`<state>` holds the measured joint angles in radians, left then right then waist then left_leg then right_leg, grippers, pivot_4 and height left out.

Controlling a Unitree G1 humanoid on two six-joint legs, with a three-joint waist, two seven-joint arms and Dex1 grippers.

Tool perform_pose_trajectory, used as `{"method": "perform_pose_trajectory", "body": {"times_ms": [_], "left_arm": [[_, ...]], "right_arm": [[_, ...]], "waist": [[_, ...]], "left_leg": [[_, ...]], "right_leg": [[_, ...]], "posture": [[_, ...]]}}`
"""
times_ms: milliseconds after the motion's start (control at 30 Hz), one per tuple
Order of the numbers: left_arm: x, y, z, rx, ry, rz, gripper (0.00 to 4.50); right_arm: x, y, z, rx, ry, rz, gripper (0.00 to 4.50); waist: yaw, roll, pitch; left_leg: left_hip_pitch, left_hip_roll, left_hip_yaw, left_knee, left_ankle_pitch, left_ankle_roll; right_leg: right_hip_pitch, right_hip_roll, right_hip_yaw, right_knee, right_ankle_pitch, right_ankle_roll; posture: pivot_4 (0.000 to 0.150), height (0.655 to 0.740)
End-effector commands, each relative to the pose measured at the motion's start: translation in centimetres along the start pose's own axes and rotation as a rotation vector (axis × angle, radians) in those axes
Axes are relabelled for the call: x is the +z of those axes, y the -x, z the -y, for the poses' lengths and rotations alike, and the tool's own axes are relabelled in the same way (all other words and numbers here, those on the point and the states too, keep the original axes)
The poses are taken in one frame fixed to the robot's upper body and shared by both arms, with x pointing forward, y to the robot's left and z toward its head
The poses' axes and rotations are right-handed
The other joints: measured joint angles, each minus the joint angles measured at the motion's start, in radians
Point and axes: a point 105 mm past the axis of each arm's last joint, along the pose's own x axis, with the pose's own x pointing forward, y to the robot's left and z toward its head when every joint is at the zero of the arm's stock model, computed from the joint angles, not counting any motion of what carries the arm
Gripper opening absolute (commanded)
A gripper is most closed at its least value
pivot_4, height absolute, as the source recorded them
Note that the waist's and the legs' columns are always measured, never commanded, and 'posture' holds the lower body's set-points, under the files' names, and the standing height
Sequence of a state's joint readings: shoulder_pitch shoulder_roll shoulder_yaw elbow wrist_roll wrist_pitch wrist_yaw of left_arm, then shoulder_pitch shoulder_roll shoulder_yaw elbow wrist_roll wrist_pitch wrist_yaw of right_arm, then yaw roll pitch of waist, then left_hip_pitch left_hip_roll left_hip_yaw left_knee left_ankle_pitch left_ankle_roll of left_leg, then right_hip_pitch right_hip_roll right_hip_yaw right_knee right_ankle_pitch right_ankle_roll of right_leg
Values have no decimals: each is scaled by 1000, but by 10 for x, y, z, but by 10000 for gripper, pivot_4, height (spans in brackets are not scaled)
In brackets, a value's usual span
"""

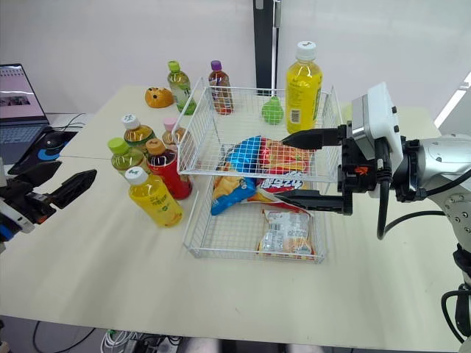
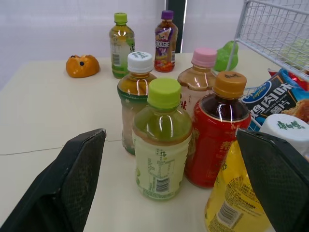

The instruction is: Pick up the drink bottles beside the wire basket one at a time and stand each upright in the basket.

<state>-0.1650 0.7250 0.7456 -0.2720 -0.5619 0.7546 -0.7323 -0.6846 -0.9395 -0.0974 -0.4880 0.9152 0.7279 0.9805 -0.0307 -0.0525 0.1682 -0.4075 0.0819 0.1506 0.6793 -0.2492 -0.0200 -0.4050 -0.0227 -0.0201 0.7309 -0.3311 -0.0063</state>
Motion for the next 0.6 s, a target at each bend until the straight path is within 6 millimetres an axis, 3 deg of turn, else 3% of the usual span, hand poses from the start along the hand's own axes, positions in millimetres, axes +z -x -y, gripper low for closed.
{"method": "perform_pose_trajectory", "body": {"times_ms": [33,333,600], "left_arm": [[14,-8,7,-19,-28,63,44762],[22,-37,16,-36,-22,116,44762],[13,-58,-5,83,-44,64,44762]], "right_arm": [[7,3,1,-19,47,15,45000],[8,4,0,-31,48,11,45000],[8,4,1,-47,42,7,45000]], "waist": [[0,0,0],[-1,0,0],[0,0,0]], "left_leg": [[0,0,0,0,0,0],[0,0,0,0,0,0],[0,0,0,-1,0,0]], "right_leg": [[0,0,0,0,0,0],[0,0,0,-1,0,0],[0,0,0,-1,0,0]], "posture": [[1500,7155],[1500,7155],[1500,7155]]}}
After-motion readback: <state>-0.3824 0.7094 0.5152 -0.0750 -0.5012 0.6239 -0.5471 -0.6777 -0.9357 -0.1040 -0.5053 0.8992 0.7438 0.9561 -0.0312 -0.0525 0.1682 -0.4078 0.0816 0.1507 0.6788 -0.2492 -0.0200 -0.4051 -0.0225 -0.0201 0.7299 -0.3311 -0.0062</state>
